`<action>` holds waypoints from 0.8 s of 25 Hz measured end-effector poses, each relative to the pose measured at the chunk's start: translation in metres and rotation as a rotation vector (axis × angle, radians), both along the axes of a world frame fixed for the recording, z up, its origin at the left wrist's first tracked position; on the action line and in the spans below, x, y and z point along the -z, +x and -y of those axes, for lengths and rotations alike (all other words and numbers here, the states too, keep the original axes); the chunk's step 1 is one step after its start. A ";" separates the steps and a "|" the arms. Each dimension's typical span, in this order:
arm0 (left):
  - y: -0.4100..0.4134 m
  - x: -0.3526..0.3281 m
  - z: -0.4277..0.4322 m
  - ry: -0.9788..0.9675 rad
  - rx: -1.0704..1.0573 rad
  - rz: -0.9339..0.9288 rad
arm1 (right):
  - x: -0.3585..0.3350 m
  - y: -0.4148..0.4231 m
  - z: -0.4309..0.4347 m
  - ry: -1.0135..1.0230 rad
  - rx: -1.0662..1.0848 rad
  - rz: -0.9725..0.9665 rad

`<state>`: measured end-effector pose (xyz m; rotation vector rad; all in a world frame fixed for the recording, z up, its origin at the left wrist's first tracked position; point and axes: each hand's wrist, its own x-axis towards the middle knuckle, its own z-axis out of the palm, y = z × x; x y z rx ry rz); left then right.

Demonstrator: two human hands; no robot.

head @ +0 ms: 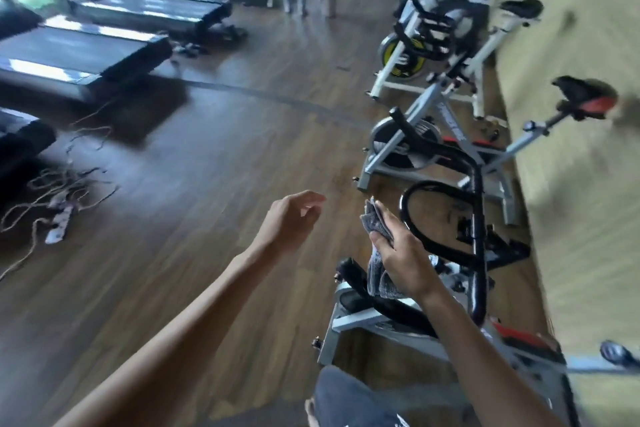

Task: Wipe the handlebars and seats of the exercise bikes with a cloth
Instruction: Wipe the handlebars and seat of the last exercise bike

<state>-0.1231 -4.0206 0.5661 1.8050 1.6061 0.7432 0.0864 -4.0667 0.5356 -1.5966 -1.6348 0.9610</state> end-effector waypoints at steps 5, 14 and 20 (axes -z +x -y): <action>0.022 0.007 -0.072 -0.011 0.223 -0.044 | 0.006 0.000 -0.038 0.008 0.260 -0.051; 0.091 0.022 -0.175 -0.013 0.675 -0.030 | 0.012 0.005 -0.065 0.000 0.829 -0.091; 0.181 0.032 -0.153 -0.084 1.219 0.071 | 0.009 -0.005 -0.027 -0.024 1.430 -0.006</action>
